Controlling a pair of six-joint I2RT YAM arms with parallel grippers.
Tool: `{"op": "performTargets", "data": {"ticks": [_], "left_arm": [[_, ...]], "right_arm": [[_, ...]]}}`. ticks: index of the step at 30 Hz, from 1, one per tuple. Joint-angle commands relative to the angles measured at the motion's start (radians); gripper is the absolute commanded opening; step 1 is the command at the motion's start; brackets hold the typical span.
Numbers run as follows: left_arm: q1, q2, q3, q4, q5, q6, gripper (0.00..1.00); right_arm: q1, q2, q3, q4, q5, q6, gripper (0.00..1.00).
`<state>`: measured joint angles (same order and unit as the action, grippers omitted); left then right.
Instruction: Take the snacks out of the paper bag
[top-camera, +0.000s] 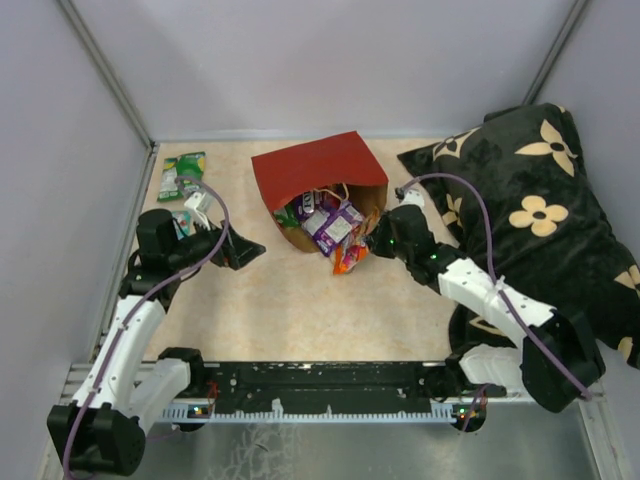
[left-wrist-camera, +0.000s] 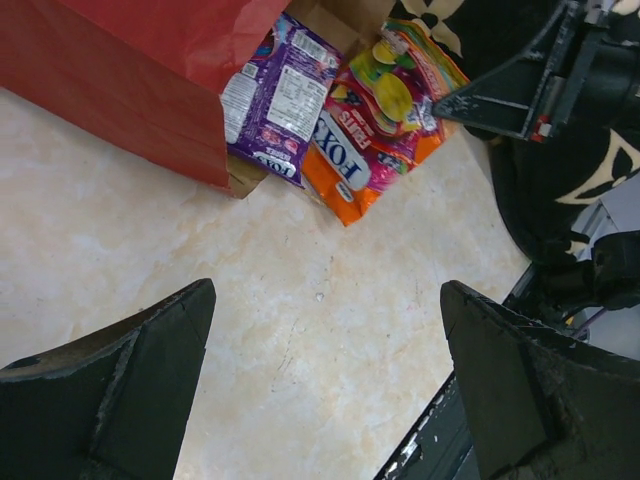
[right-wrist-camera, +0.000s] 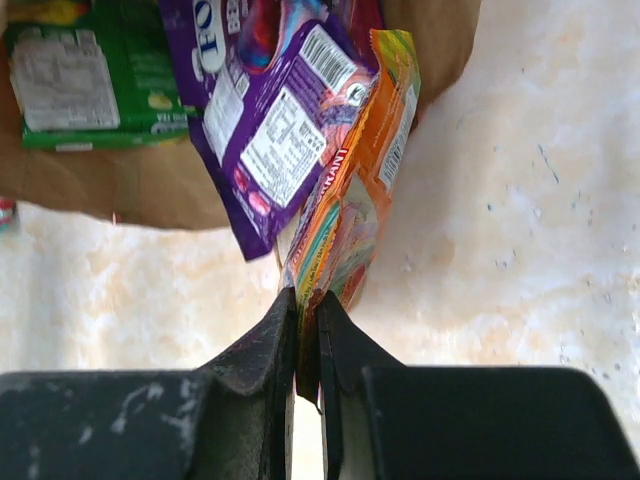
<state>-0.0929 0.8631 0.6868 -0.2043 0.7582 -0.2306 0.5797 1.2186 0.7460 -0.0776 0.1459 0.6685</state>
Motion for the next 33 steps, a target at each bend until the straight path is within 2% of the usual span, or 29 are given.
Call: {"op": "performTargets", "data": {"ticks": [1, 3, 7, 9, 12, 15, 17, 21, 25, 28, 29, 30, 31, 33], "left_arm": [[0.004, -0.034, 0.04, -0.036, -0.083, -0.009, 1.0], [0.004, -0.003, 0.087, -0.09, -0.167, -0.03, 1.0], [0.005, 0.098, 0.221, -0.195, -0.317, -0.132, 1.0], [0.005, 0.131, 0.287, -0.227, -0.385, -0.154, 1.0], [0.009, 0.136, 0.345, -0.26, -0.541, -0.174, 1.0], [0.013, 0.126, 0.424, -0.362, -0.736, -0.23, 1.0], [0.014, 0.118, 0.477, -0.438, -0.84, -0.274, 1.0], [0.015, 0.073, 0.545, -0.521, -0.925, -0.285, 1.0], [0.016, 0.035, 0.61, -0.563, -1.069, -0.26, 1.0], [0.016, 0.048, 0.657, -0.598, -1.118, -0.24, 1.0], [0.015, 0.052, 0.659, -0.599, -1.114, -0.24, 1.0], [0.015, 0.054, 0.65, -0.599, -1.106, -0.246, 1.0], [0.016, 0.056, 0.637, -0.592, -1.096, -0.251, 1.0], [0.016, 0.056, 0.609, -0.584, -1.06, -0.264, 1.0]], "right_arm": [[0.004, -0.106, 0.053, -0.137, -0.101, -0.041, 0.01], [0.056, -0.143, 0.087, -0.208, -0.07, -0.06, 0.01], [0.344, -0.111, 0.268, -0.358, 0.14, -0.137, 0.01], [0.473, -0.035, 0.369, -0.388, 0.185, -0.15, 0.0], [0.631, 0.104, 0.498, -0.343, 0.176, -0.174, 0.0], [0.717, 0.291, 0.641, -0.276, 0.114, -0.221, 0.0], [0.734, 0.399, 0.755, -0.25, 0.044, -0.263, 0.0], [0.721, 0.611, 0.988, -0.25, -0.009, -0.371, 0.0], [0.6, 0.804, 1.168, -0.251, -0.246, -0.382, 0.02], [0.501, 0.954, 1.343, -0.312, -0.353, -0.359, 0.03], [0.474, 1.01, 1.413, -0.345, -0.372, -0.369, 0.1], [0.452, 1.059, 1.493, -0.381, -0.381, -0.386, 0.23], [0.431, 1.109, 1.569, -0.417, -0.384, -0.407, 0.42], [0.399, 1.187, 1.704, -0.49, -0.349, -0.436, 0.61]]}}
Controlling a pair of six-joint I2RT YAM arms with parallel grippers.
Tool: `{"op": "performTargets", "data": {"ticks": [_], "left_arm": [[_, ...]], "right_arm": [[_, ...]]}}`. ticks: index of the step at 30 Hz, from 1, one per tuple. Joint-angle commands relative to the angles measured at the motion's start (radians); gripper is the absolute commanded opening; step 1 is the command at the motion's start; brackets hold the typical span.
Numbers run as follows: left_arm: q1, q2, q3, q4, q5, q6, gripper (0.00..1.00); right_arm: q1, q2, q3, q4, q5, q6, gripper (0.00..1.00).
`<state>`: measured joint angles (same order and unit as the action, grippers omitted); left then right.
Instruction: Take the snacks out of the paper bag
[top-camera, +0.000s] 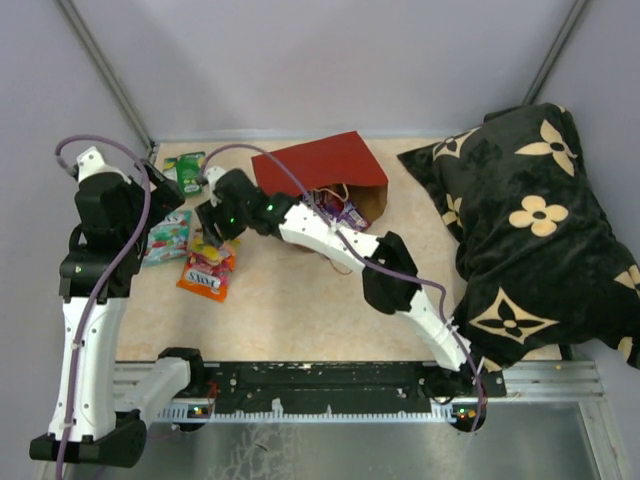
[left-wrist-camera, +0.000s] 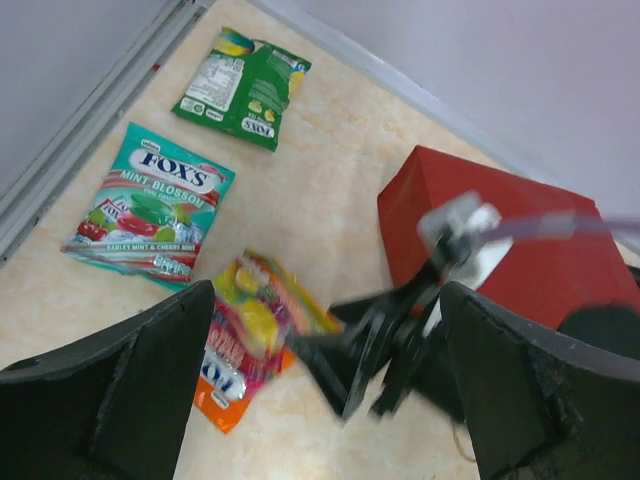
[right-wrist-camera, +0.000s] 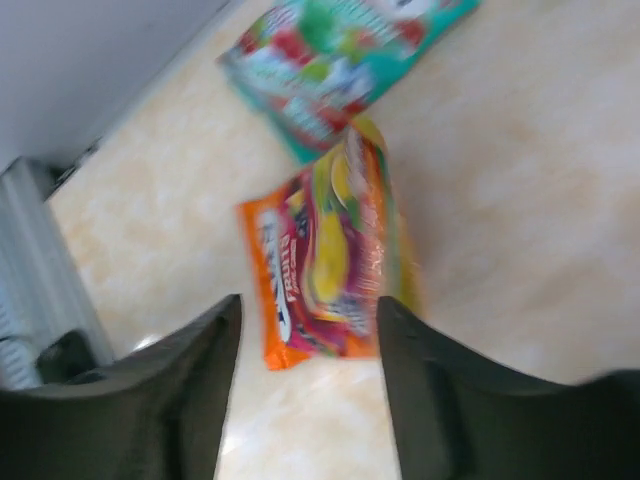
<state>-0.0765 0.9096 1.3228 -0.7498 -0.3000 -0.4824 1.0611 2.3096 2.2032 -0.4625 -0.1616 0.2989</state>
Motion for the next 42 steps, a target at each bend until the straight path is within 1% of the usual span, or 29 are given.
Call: {"op": "performTargets", "data": {"ticks": [1, 2, 3, 4, 6, 9, 12, 14, 16, 19, 23, 27, 33, 39, 42], "left_arm": [[0.0, 0.011, -0.039, -0.037, 0.017, -0.015, 1.0], [0.0, 0.011, -0.052, -0.036, 0.031, -0.018, 1.0], [0.0, 0.01, -0.064, -0.037, 0.039, -0.019, 1.0], [0.0, 0.006, -0.079, -0.038, 0.045, -0.018, 1.0], [0.0, -0.011, -0.116, -0.034, 0.047, -0.014, 1.0], [-0.001, -0.041, -0.175, -0.033, 0.036, -0.013, 1.0], [0.0, -0.046, -0.191, -0.033, 0.036, -0.024, 1.0], [0.0, -0.043, -0.19, -0.003, 0.086, -0.036, 1.0], [0.004, -0.03, -0.172, -0.005, 0.158, -0.047, 1.0], [0.005, -0.019, -0.139, -0.018, 0.208, -0.054, 1.0], [0.005, -0.024, -0.102, -0.02, 0.201, -0.033, 1.0], [0.006, -0.027, -0.096, -0.051, 0.19, -0.007, 1.0], [0.005, -0.024, -0.108, -0.04, 0.201, 0.003, 1.0], [0.006, -0.012, -0.114, -0.033, 0.222, 0.005, 1.0], [0.006, -0.013, -0.116, -0.032, 0.206, 0.016, 1.0]], "right_arm": [[-0.096, 0.115, 0.283, -0.129, -0.019, -0.075, 0.74], [-0.107, 0.113, 0.283, -0.142, -0.007, -0.081, 0.89], [-0.111, 0.097, 0.256, -0.143, -0.009, -0.092, 0.95], [-0.111, 0.064, 0.201, -0.132, -0.021, -0.108, 0.98], [-0.094, -0.042, 0.041, -0.078, -0.029, -0.112, 0.99], [0.008, -0.166, -0.222, 0.063, 0.111, -0.091, 0.97], [0.112, -0.182, -0.34, 0.139, 0.315, -0.002, 0.94], [0.157, -0.163, -0.383, 0.203, 0.363, 0.076, 0.94], [0.194, -0.127, -0.384, 0.24, 0.391, 0.135, 0.92], [0.218, -0.053, -0.337, 0.26, 0.448, 0.169, 0.89], [0.214, 0.042, -0.25, 0.249, 0.483, 0.169, 0.87], [0.181, 0.135, -0.156, 0.202, 0.459, 0.183, 0.85], [0.104, 0.174, -0.128, 0.193, 0.429, 0.223, 0.83], [0.056, 0.216, -0.038, 0.174, 0.395, 0.18, 0.83], [0.054, 0.204, -0.042, 0.185, 0.387, 0.152, 0.85]]}}
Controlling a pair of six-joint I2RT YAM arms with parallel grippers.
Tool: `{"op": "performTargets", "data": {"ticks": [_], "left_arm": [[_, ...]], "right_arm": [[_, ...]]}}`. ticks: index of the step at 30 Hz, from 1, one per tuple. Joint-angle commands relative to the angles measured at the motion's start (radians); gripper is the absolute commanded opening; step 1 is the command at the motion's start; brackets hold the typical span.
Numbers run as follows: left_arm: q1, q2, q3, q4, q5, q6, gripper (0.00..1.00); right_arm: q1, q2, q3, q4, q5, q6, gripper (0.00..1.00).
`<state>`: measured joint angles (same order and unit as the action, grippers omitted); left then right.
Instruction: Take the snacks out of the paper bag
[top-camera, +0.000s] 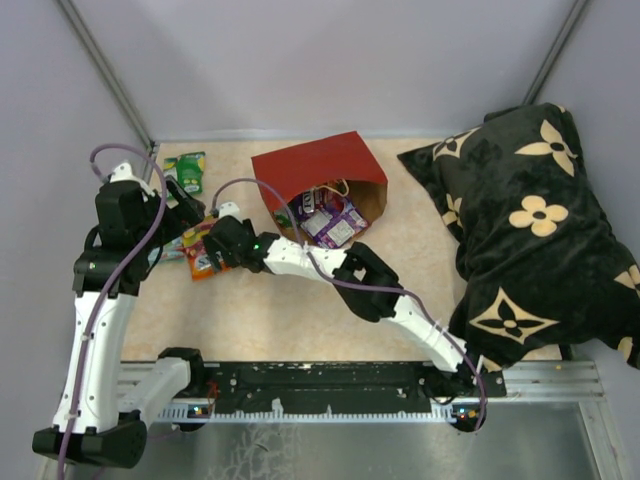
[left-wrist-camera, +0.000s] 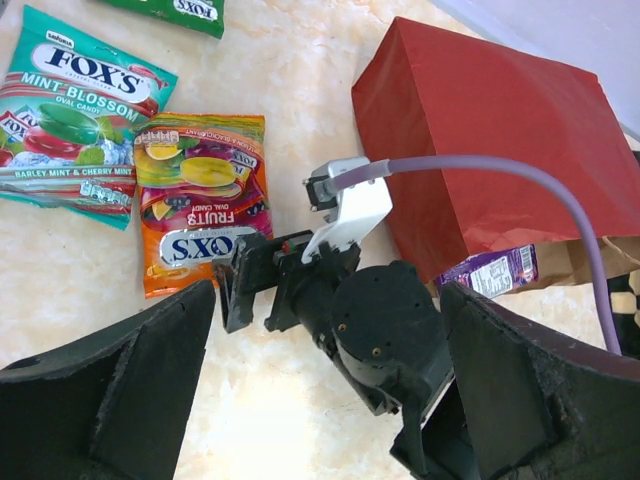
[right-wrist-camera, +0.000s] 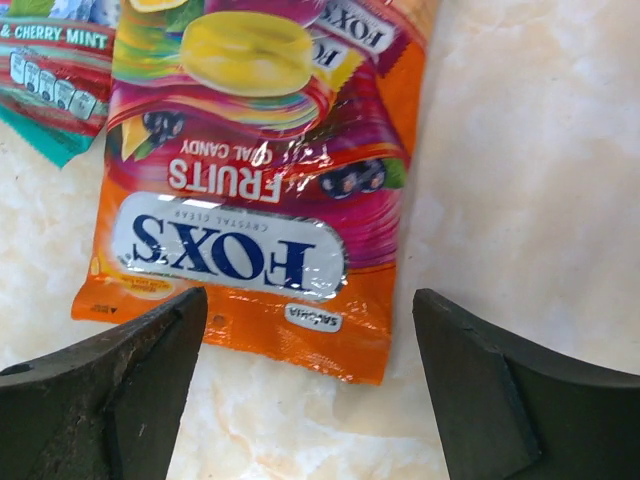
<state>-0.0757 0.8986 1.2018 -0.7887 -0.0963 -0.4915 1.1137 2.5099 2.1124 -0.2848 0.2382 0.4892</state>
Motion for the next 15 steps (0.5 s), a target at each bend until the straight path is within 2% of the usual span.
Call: {"op": "performTargets", "data": {"ticks": [1, 5, 7, 10, 15], "left_arm": [[0.007, -0.002, 0.005, 0.005, 0.003, 0.027, 1.0], [0.007, -0.007, -0.009, 0.006, 0.021, 0.038, 1.0], [0.005, -0.008, -0.026, 0.006, 0.028, 0.043, 1.0], [0.005, -0.013, -0.038, 0.006, 0.036, 0.041, 1.0], [0.006, -0.017, -0.014, 0.005, 0.099, 0.037, 1.0]], "right_arm": [[0.003, -0.013, 0.025, 0.013, -0.012, -0.038, 0.86], [0.032, -0.167, -0.199, 0.144, 0.032, -0.017, 0.94], [0.059, -0.227, -0.254, 0.196, 0.089, -0.036, 0.98], [0.089, -0.213, -0.213, 0.195, 0.16, -0.093, 0.99], [0.095, -0.112, -0.086, 0.257, 0.189, -0.192, 0.99]]}}
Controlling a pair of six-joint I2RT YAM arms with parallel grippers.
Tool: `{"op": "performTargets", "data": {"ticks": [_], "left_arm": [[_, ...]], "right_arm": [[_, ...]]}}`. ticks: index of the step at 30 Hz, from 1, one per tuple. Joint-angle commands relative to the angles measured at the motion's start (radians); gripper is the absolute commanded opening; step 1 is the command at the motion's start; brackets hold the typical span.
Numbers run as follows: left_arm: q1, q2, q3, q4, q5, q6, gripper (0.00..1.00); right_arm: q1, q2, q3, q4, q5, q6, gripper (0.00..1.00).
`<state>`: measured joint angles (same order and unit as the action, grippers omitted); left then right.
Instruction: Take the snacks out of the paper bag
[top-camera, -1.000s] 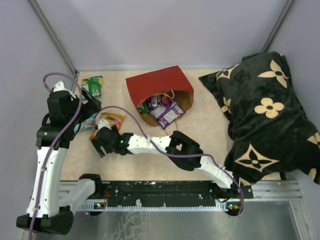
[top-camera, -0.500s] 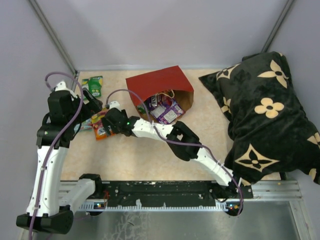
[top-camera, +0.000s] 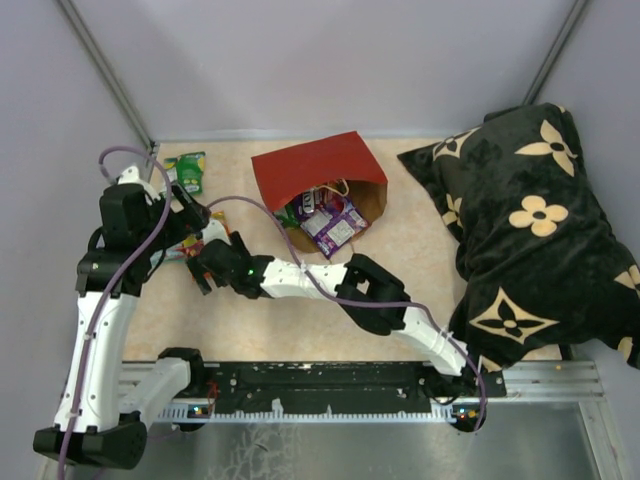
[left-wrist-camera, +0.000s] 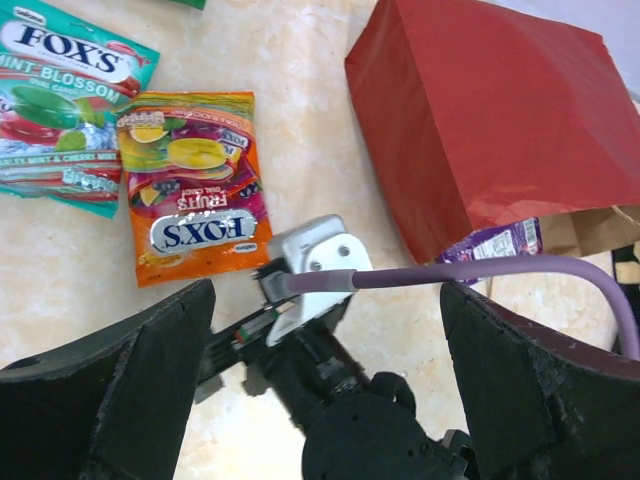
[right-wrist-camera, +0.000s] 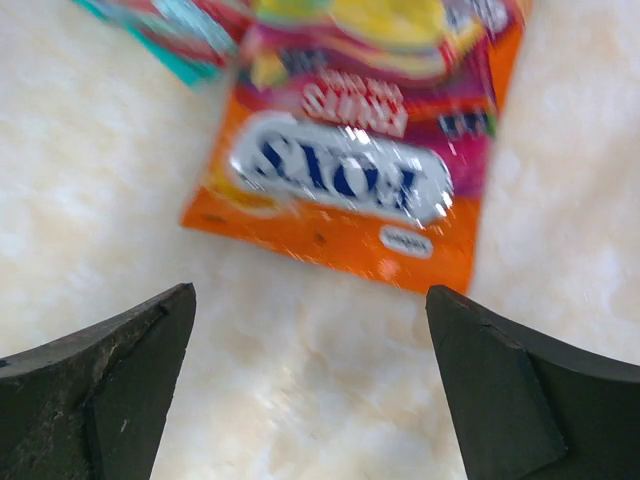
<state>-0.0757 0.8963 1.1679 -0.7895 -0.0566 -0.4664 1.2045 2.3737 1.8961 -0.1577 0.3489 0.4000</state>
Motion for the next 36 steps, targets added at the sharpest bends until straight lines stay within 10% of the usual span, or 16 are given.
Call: {"op": "performTargets", "data": {"ticks": [1, 9, 36], "left_arm": [[0.005, -0.005, 0.028, -0.002, 0.07, 0.005, 1.0], [0.007, 0.011, 0.108, -0.021, 0.11, -0.024, 1.0], [0.008, 0.021, 0.148, -0.044, 0.154, -0.022, 1.0]], "right_arm": [[0.004, 0.052, 0.163, 0.146, 0.076, -0.127, 0.99], [-0.033, 0.251, 0.448, 0.125, 0.036, -0.159, 0.98], [-0.121, 0.408, 0.631, -0.284, -0.154, -0.178, 0.97]]}}
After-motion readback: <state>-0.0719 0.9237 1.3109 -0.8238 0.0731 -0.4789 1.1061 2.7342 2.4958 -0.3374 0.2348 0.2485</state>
